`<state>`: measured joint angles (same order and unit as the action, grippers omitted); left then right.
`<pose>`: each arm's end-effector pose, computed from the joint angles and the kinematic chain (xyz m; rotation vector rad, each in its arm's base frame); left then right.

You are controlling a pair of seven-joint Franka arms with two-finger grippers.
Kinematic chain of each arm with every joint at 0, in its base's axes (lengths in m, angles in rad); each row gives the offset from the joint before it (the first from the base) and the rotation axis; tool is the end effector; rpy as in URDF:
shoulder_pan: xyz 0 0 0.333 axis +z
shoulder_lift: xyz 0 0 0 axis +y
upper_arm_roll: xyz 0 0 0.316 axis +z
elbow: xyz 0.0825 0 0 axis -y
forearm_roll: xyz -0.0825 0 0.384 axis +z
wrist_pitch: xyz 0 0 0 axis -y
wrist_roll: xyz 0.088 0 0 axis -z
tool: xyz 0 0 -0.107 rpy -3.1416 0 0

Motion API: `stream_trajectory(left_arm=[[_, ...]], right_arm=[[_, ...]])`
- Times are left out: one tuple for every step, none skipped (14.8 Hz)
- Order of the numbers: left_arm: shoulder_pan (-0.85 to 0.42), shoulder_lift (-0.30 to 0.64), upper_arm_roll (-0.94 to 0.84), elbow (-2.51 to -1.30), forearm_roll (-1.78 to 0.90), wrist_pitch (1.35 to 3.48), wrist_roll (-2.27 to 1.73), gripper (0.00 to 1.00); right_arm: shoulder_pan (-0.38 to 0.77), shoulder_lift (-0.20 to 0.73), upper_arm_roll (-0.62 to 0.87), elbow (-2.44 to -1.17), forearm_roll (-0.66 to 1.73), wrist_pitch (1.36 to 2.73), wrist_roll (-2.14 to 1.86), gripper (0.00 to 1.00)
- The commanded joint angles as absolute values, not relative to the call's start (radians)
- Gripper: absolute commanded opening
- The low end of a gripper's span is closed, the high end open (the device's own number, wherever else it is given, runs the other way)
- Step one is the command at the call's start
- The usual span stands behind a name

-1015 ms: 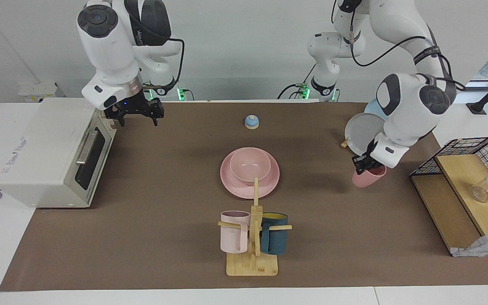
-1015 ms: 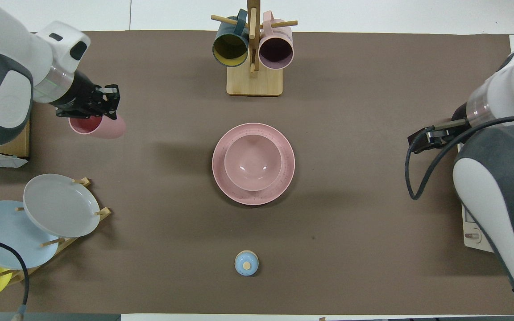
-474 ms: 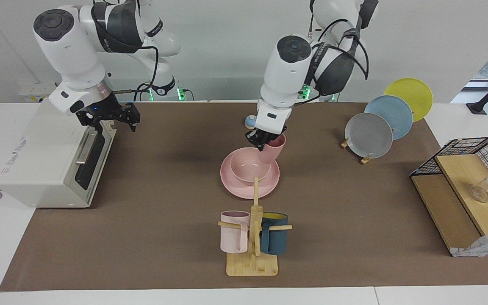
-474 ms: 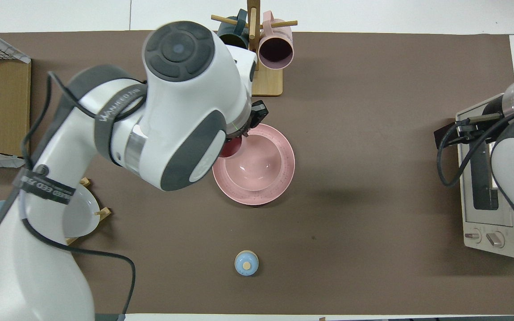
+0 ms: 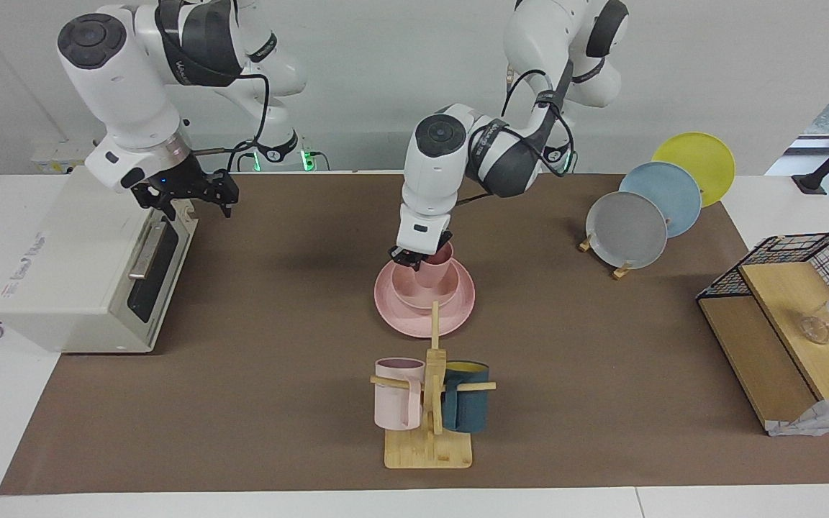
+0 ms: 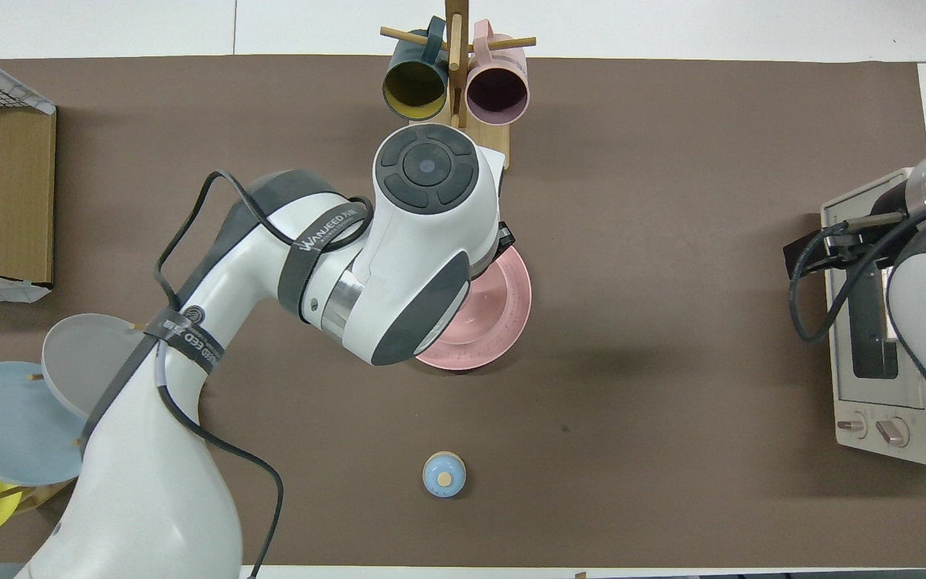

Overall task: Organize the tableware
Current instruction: 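Carry the pink cup with the left gripper and lower it into the bowl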

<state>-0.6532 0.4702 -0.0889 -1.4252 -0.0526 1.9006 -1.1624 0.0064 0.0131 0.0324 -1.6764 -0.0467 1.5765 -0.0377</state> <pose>0.5170 -0.4650 0.4278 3.0053 0.6830 -0.1069 0.5529 0.0164 0.5682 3.0880 0.1227 -0.1747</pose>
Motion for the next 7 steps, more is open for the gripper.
stream_trajectory(left_arm=[[-0.676, 0.494, -0.072, -1.442, -0.026, 1.936, -1.193, 0.0], [-0.68, 0.5, -0.072, -1.445, -0.025, 1.942, -1.193, 0.0], [-0.683, 0.506, -0.072, -1.45, -0.025, 1.954, -1.193, 0.0], [-0.684, 0.512, -0.072, -1.453, -0.025, 1.96, -1.193, 0.0], [-0.684, 0.521, -0.071, -1.453, -0.025, 1.967, -1.193, 0.0], [-0.684, 0.522, -0.071, -1.453, -0.025, 1.967, -1.193, 0.0], [-0.684, 0.522, -0.071, -1.453, -0.022, 1.967, -1.192, 0.0]], right_arm=[[-0.012, -0.017, 0.035, -1.706, -0.023, 1.578, -0.063, 1.0], [-0.012, -0.017, 0.035, -1.704, -0.023, 1.577, -0.064, 1.0], [-0.014, -0.015, 0.035, -1.701, -0.023, 1.578, -0.066, 1.0], [-0.014, -0.014, 0.035, -1.7, -0.023, 1.58, -0.067, 1.0], [-0.014, -0.011, 0.035, -1.697, -0.025, 1.589, -0.071, 1.0], [-0.012, -0.008, 0.035, -1.692, -0.026, 1.589, -0.072, 1.0], [-0.014, -0.008, 0.038, -1.693, -0.026, 1.589, -0.072, 1.0]])
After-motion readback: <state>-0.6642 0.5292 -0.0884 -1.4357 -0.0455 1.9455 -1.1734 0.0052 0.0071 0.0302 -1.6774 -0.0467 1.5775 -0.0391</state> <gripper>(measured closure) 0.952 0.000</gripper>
